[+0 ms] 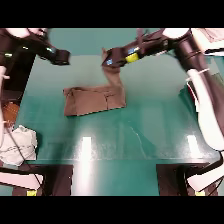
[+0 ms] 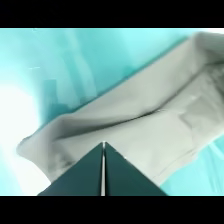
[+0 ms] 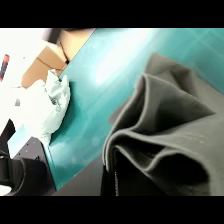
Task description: Fold the shirts.
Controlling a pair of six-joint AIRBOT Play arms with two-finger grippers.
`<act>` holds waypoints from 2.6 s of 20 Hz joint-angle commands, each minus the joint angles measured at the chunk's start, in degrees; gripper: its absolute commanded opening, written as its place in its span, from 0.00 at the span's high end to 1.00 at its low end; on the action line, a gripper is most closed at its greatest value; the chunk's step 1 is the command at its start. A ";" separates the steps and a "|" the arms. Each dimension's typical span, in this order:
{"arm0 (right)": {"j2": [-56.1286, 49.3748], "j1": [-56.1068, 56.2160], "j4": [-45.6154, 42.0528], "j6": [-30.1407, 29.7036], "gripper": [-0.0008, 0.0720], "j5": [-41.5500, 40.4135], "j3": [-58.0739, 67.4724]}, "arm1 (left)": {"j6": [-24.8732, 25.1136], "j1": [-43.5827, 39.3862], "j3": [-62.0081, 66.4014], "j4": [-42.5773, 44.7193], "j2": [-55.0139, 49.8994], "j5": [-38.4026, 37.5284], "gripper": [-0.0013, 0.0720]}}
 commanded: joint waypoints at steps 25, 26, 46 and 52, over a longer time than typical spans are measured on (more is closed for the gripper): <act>-8.02 -18.03 3.52 -4.59 0.19 0.33 -27.50 | 0.20 5.81 -0.87 -3.37 6.62 -4.81 0.95; -9.38 -17.03 4.48 -4.61 0.19 -0.52 -27.50 | 0.20 5.81 -1.38 -3.48 6.58 -4.81 0.95; -11.63 -7.39 5.20 -9.73 0.97 -4.70 -16.79 | 0.83 5.81 -3.39 -4.22 6.58 -7.52 0.95; 6.91 -30.49 -3.48 -9.11 0.97 -4.76 -28.26 | 0.66 5.46 -3.39 -6.88 6.58 -6.62 0.95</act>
